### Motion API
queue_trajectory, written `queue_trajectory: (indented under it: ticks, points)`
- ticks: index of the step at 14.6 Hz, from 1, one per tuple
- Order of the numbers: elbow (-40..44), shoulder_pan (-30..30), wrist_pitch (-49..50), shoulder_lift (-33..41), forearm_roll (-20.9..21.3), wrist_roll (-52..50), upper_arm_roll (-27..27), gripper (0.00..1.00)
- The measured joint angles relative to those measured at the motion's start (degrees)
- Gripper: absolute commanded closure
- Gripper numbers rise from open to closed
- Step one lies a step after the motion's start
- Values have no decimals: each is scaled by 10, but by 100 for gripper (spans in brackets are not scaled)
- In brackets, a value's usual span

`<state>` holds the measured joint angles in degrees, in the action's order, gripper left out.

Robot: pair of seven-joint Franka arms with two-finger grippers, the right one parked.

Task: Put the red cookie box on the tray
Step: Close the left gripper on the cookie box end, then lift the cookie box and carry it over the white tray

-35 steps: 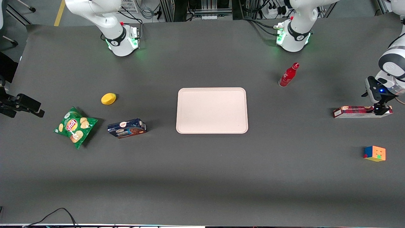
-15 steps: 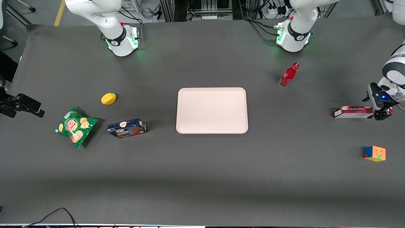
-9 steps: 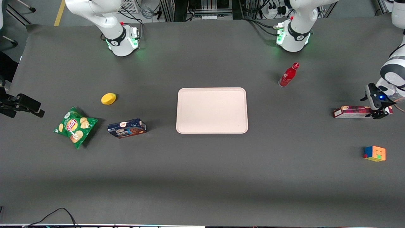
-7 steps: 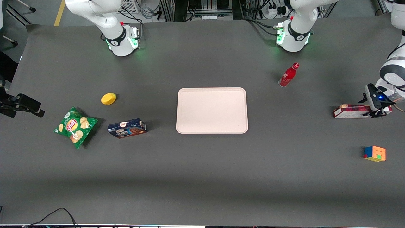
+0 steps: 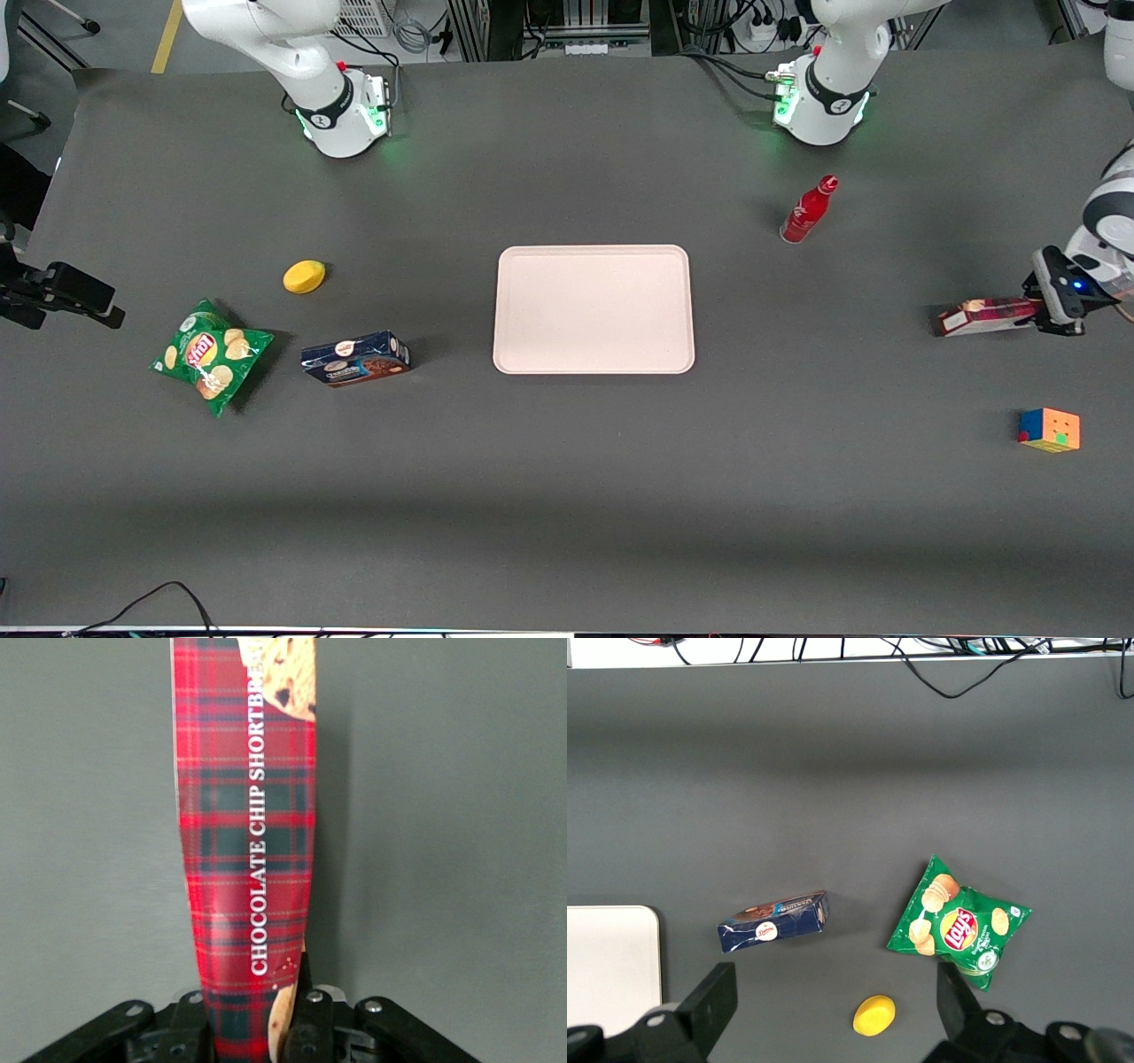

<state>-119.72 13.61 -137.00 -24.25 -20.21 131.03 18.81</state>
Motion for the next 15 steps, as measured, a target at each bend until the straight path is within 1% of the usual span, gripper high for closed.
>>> queue_trajectory:
  ticks: [6,8,12,15]
  points:
    - [139,-2,98,3,6,-87,-2,100]
    - [184,-6,147,12,30,-137,-3,100]
    - [308,-13,297,35,81,-226,-4,100]
    - [375,-23,357,50,109,-276,-5,100]
